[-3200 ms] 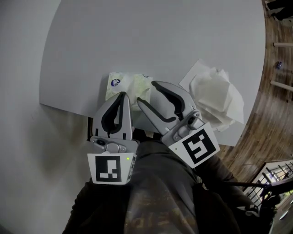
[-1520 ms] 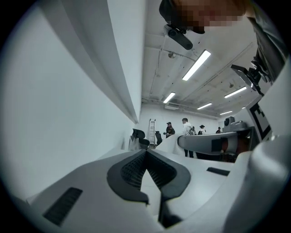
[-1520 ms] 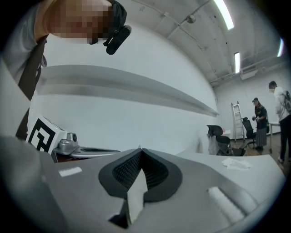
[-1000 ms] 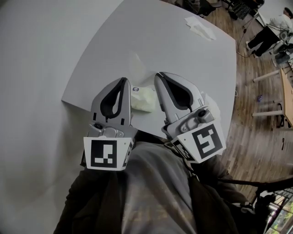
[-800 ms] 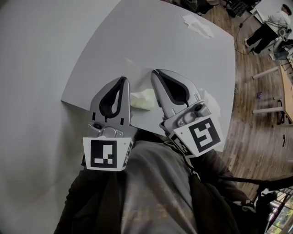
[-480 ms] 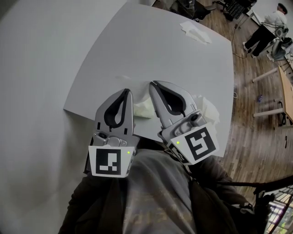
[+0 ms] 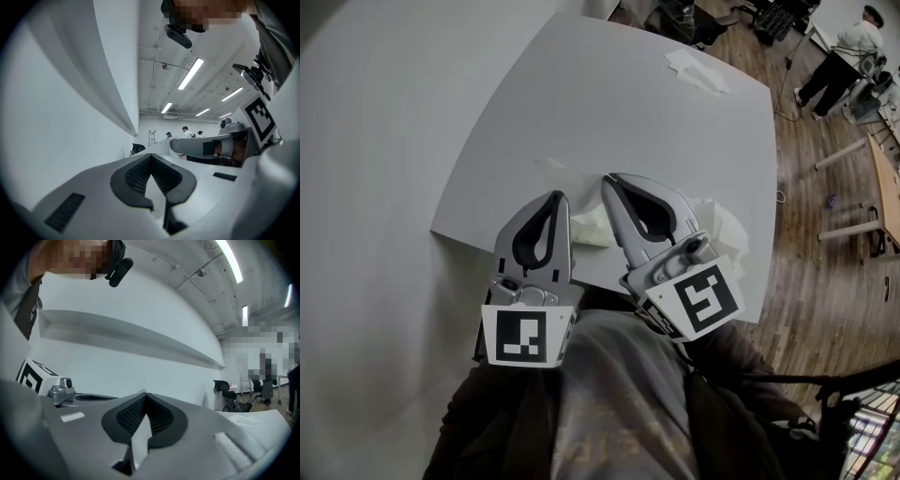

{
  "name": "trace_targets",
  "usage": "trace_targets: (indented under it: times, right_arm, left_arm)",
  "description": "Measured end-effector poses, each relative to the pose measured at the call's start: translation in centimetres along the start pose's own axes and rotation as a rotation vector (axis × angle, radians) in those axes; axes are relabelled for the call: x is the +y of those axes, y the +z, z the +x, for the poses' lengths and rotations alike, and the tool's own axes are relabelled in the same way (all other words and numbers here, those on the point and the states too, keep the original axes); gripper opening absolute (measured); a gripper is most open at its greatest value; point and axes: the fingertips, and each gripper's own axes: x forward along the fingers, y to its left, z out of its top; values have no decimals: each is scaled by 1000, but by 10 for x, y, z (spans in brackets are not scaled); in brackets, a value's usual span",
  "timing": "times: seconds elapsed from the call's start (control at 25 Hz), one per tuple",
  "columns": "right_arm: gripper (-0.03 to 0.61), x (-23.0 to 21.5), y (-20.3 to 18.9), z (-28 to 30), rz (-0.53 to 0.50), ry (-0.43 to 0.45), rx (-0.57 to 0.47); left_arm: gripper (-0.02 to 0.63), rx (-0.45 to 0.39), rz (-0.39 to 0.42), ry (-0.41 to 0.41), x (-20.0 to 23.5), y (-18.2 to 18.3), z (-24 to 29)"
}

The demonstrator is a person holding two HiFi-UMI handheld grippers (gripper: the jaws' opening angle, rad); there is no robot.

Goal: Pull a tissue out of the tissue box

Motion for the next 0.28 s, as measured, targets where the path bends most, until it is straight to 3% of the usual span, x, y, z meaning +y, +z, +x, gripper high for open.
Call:
trace_targets:
  times: [0.28]
  right_arm:
    - [2,0,-22,21,-22,36,-30]
  left_arm:
    - [-3,-106,3,73,23,-7,10]
